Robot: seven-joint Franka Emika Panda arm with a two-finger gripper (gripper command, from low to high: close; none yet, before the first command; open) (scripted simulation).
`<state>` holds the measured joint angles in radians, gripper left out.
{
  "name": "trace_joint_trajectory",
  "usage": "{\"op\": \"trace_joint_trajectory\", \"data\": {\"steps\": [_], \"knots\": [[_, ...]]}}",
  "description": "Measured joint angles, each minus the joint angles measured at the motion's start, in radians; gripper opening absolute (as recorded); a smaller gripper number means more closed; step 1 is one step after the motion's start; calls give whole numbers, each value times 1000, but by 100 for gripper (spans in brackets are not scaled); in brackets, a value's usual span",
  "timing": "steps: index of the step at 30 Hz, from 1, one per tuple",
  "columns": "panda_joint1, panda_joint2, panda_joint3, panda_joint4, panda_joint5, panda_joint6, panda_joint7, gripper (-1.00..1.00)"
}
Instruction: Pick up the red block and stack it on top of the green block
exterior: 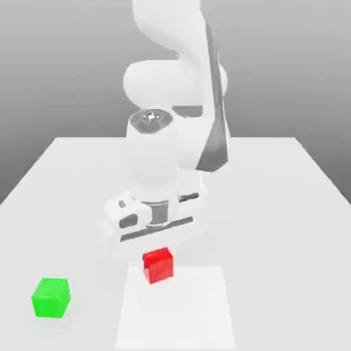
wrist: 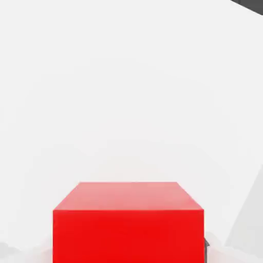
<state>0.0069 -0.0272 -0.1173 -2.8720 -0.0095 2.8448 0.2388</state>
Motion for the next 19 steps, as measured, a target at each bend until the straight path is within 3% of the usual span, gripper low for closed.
{"op": "trace_joint_trajectory", "data": {"steps": [10,15,16,19], "knots": [[-263,97,-138,313,46,-220,99,-100],[-298,253,-101,353,136,-108,47,-100],[-306,278,-90,354,149,-85,38,100],[-306,278,-90,354,149,-85,38,100]]}}
